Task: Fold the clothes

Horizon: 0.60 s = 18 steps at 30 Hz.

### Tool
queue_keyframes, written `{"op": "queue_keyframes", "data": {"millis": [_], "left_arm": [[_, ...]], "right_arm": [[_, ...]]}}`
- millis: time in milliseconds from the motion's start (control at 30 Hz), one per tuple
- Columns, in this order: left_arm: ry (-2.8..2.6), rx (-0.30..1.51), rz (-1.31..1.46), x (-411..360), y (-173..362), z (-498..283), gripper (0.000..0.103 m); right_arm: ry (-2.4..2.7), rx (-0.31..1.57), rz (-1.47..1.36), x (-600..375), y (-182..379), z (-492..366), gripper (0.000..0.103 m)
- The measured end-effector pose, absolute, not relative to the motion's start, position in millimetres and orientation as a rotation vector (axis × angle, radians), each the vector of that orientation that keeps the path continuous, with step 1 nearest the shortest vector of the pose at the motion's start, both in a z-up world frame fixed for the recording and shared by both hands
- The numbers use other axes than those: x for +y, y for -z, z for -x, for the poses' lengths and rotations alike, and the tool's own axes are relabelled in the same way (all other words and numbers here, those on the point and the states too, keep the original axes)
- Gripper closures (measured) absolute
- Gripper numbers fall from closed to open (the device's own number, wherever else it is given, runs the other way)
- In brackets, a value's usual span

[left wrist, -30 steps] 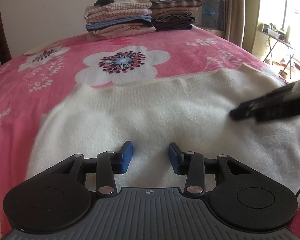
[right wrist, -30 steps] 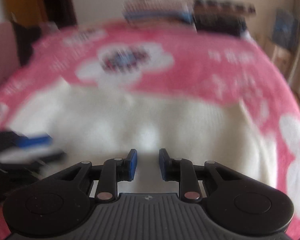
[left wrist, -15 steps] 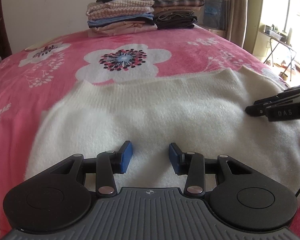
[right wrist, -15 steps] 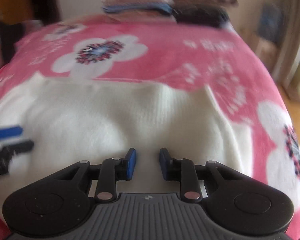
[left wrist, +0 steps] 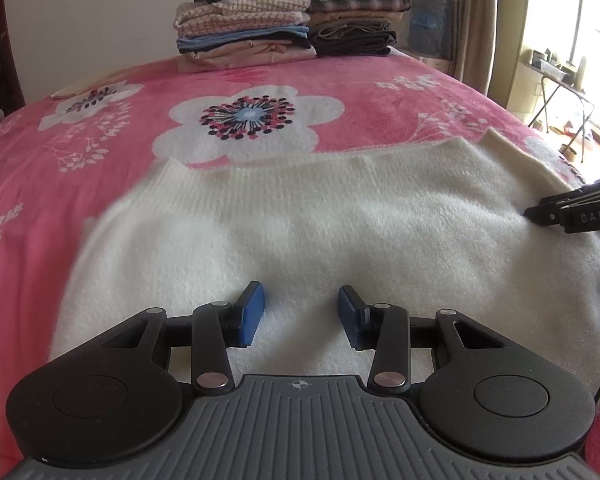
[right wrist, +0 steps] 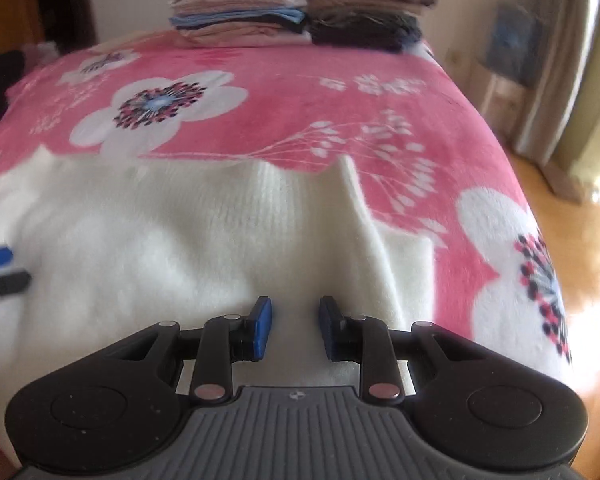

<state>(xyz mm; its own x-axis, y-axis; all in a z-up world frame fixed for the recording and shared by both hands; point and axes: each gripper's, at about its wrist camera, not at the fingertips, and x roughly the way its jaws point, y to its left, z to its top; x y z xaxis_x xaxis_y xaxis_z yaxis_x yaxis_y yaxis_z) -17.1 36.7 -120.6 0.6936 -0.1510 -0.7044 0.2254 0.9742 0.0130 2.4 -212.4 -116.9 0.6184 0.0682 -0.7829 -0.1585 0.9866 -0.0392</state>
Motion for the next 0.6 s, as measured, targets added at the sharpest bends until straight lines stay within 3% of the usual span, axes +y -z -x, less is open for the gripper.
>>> {"op": "queue_keyframes", "data": {"millis": [233, 467, 600], "left_arm": [[0.206, 0.782, -0.098, 36, 120, 17, 0.062], [0.207, 0.782, -0.1, 37, 120, 16, 0.062], [0.207, 0.785, -0.095, 37, 120, 15, 0.062]], "right_arm": [[-0.105, 0.872, 0.03, -213, 85, 1, 0.075], [-0.069, 0.905, 0.038, -231, 113, 2, 0.076], [-0.059, 0.903, 0.036, -227, 102, 1, 0.075]]}}
